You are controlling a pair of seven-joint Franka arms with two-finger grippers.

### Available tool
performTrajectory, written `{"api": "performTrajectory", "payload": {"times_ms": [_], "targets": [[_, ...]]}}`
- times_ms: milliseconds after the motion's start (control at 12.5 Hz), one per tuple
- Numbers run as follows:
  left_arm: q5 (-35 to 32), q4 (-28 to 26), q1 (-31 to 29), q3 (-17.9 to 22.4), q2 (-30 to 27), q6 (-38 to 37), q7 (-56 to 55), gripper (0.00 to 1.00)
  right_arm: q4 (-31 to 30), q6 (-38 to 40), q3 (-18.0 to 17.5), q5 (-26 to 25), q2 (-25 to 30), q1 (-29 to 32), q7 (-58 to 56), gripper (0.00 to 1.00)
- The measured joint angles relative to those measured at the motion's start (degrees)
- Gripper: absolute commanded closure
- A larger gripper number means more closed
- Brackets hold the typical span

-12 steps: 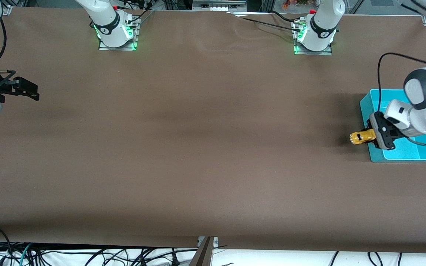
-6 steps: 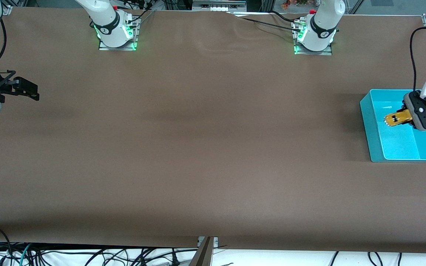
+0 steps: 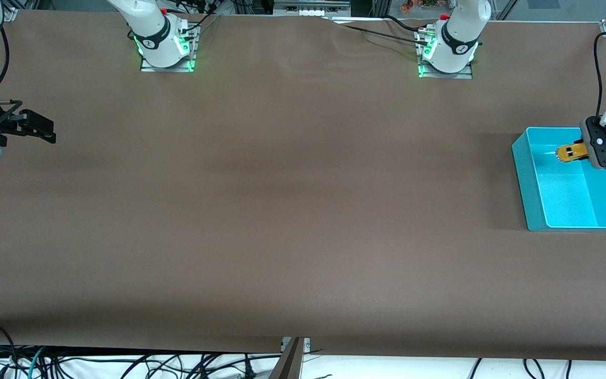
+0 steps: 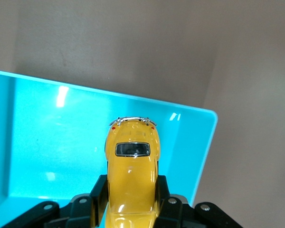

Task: Wind and store yellow beetle car
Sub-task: 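Lift the car with the left gripper and lower it into the bin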

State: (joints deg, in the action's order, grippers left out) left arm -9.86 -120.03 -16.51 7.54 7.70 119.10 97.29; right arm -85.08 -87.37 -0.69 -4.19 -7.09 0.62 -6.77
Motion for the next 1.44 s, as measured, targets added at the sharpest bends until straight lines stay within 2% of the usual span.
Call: {"api": "performTrajectory", "payload": {"times_ms": [160,720,1120,1200,1280,1360,1440], "targets": [[0.00,-2.61,-1.32,0.00,2.22,4.79,1.61,1.00,0.00,0.00,0.00,0.00,0.00,0.00,0.00,0.00],[0.00,-3.23,-2.77,-0.04,10.90,12.37,3.10,1.00,0.00,-0.01,0.00,0.00,0.00,-0.01,0.00,0.00],[0.00,-4.08,-4.63,-0.03,13.17,13.03,3.21,1.00,0.00,-0.01,0.00,0.00,0.00,-0.01,0.00,0.00],[0.00,-4.48,-4.91,-0.03,13.29,13.13,3.22,0.95,0.00,-0.01,0.00,0.00,0.00,-0.01,0.00,0.00],[0.00,-4.77,-5.10,-0.03,13.53,13.71,3.22,0.66,0.00,-0.01,0.00,0.00,0.00,-0.01,0.00,0.00],[0.00,-4.84,-5.24,-0.04,13.84,14.34,3.22,0.56,0.00,-0.01,0.00,0.00,0.00,-0.01,0.00,0.00],[0.00,-4.84,-5.27,-0.04,14.06,14.68,3.22,0.39,0.00,-0.01,0.00,0.00,0.00,-0.01,0.00,0.00]]}}
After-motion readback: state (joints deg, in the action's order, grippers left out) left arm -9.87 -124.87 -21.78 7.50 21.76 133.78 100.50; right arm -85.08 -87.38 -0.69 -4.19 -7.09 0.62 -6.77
